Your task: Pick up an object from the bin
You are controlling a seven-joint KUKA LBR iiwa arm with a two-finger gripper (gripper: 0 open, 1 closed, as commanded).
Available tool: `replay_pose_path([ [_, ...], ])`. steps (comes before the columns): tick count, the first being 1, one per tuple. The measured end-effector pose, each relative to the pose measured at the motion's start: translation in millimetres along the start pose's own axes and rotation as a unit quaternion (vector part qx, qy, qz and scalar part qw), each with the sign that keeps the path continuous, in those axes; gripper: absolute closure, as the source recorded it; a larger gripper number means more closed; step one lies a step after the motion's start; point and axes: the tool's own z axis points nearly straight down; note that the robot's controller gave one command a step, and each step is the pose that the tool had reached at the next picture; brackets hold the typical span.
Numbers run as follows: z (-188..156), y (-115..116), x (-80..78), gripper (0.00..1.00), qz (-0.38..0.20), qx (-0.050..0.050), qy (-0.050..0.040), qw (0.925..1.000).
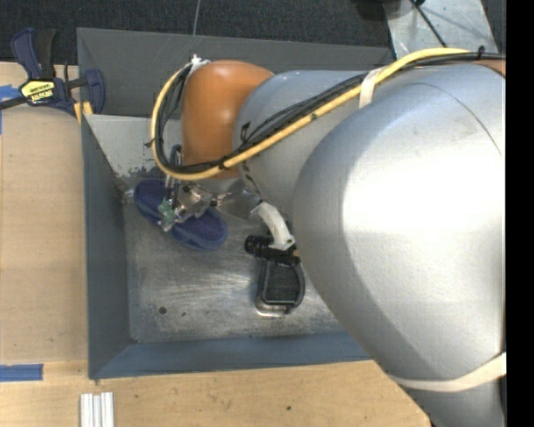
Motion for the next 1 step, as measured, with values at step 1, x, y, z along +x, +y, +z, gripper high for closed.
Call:
replay_pose_path([
  [1, -39.8, 1.5, -1.7, 1.0, -0.002, 0.001, 0.0011, 1.0],
])
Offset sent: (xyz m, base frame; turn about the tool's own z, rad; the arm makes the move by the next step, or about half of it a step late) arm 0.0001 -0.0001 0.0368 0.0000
